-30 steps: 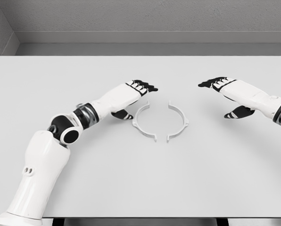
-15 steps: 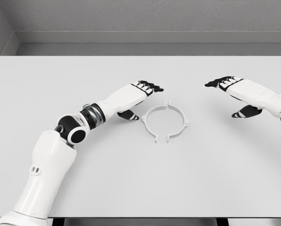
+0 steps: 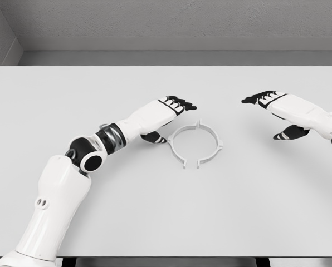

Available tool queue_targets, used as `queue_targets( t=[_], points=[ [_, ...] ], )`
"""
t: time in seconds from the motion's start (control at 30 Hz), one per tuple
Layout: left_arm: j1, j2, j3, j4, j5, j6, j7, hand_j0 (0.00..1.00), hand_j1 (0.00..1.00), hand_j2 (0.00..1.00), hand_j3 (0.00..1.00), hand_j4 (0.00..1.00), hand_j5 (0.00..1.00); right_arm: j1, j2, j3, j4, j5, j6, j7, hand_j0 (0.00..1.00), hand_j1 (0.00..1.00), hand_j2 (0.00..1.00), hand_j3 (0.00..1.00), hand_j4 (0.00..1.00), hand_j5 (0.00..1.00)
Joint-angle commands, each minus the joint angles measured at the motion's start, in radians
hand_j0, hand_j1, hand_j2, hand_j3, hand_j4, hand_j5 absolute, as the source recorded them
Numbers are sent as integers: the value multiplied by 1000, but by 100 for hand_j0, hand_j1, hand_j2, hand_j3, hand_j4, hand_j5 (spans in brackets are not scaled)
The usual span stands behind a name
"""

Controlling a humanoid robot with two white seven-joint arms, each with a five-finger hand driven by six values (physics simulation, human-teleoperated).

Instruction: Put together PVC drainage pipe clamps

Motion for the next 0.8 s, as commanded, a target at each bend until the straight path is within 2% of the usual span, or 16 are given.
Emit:
queue_targets(
  t=[0.0,0.77],
  points=[
    [0,-2,-4,-1,7,1,1,100,100,100,100,100,100,0,-1,0,-1,-5,1,-1,100,100,100,100,100,100],
    [5,-7,-16,-11,7,4,1,100,100,100,100,100,100,-2,-4,-1,0,-5,1,-1,100,100,100,100,100,100]
  ],
)
